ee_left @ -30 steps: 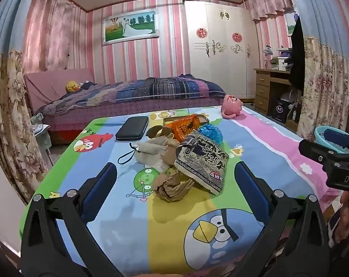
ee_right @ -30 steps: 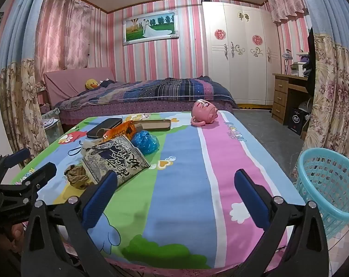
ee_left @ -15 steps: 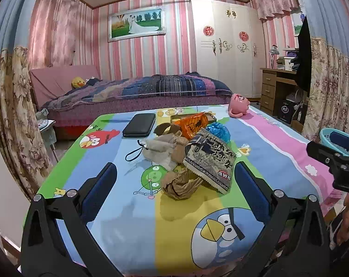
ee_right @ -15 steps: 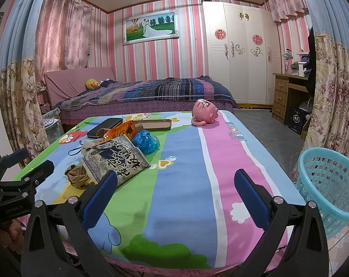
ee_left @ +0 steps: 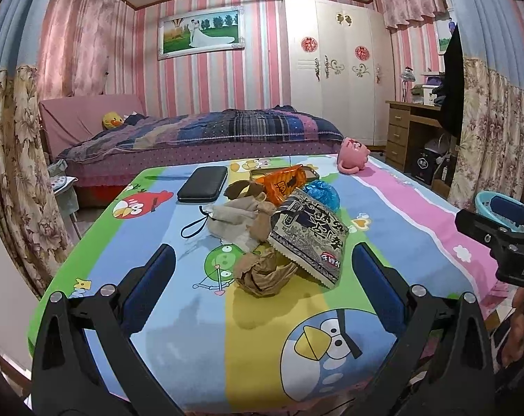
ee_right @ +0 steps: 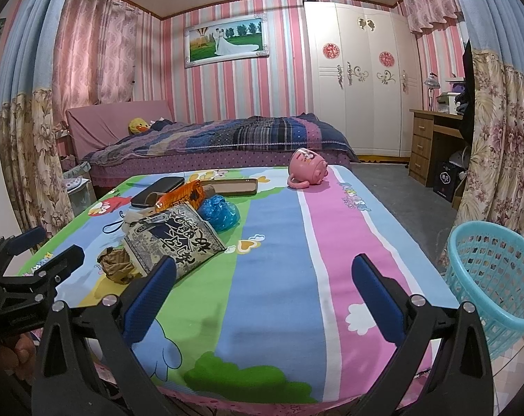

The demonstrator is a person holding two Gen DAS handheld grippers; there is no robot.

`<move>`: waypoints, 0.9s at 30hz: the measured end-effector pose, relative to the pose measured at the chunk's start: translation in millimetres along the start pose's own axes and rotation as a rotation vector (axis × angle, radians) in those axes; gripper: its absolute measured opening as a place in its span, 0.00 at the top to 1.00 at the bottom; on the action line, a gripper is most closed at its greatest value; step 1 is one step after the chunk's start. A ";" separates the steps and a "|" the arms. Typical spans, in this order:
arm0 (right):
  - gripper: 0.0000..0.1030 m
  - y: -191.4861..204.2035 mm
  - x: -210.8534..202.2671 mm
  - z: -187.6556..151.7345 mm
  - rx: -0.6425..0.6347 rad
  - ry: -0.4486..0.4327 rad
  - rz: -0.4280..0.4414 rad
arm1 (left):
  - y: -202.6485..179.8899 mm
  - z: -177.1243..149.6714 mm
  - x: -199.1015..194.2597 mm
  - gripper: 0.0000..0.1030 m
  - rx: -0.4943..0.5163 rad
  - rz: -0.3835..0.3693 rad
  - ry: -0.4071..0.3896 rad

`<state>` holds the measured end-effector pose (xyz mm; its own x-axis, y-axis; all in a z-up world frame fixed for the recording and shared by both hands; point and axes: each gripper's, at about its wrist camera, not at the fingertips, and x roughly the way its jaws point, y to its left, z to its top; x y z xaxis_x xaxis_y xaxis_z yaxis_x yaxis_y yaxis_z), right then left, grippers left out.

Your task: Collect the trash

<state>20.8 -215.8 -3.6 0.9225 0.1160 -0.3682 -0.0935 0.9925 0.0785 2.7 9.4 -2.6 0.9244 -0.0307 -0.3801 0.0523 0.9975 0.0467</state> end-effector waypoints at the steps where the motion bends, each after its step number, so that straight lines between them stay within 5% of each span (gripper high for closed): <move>1: 0.04 0.0 0.0 0.1 -0.001 0.000 -0.001 | 0.0 -0.1 0.2 0.04 -0.002 -0.002 0.002; 27: 0.04 2.1 0.3 0.5 -0.002 0.000 -0.002 | 4.0 -1.1 4.1 0.04 -0.043 -0.011 0.026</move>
<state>21.1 -213.6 -3.0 0.9228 0.1136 -0.3682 -0.0922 0.9929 0.0754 6.3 13.4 -5.0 0.9138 -0.0410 -0.4040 0.0458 0.9989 0.0023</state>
